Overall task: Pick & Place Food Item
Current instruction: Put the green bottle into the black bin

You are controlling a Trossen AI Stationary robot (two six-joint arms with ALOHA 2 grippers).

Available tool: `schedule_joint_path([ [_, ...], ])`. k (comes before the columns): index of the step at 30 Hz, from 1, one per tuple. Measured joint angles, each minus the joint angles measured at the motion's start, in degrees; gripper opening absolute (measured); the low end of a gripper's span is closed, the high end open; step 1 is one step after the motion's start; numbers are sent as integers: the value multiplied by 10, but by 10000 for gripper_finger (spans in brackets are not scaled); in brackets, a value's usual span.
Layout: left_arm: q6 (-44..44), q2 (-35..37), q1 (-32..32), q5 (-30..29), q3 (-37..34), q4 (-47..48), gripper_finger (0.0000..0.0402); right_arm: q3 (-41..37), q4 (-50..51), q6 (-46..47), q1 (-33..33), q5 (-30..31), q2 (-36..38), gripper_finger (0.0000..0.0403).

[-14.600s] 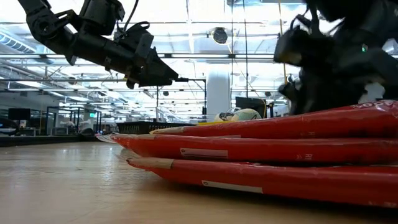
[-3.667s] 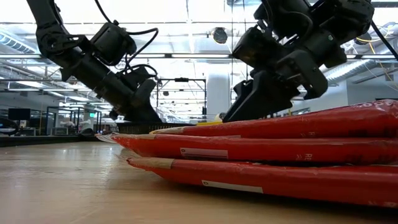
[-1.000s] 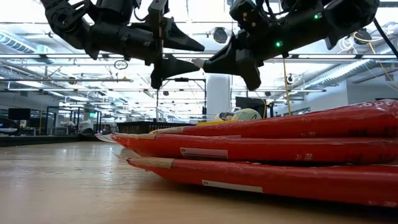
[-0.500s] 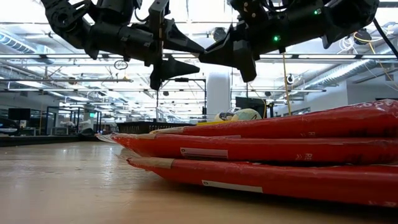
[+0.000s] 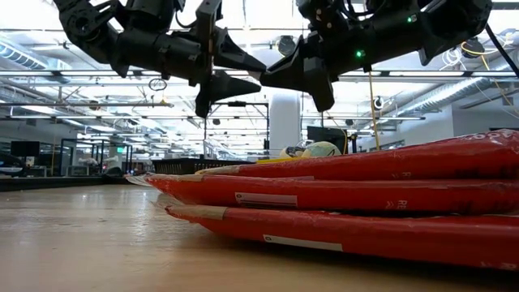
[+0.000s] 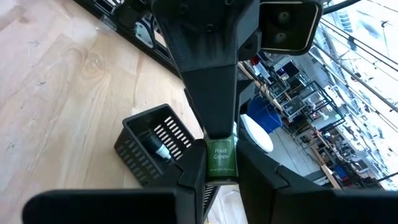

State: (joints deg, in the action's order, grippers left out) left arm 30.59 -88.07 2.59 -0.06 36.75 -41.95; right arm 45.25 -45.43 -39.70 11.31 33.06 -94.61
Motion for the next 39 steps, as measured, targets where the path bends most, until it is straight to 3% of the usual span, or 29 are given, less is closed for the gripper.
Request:
schedule_joint_path([
  [7,-5,0,-1,5,0,0,85,0,10,13,0,1,0,59],
  [11,-21,0,0,2,0,-1,55,0,15,15,0,2,0,61],
  [20,-50,0,15,2,-1,-14,72,0,8,136,0,28,0,129],
  [25,-58,0,34,1,-1,11,57,0,10,221,1,25,5,159],
  [39,-91,0,84,-41,-1,125,55,0,23,224,4,28,6,171],
])
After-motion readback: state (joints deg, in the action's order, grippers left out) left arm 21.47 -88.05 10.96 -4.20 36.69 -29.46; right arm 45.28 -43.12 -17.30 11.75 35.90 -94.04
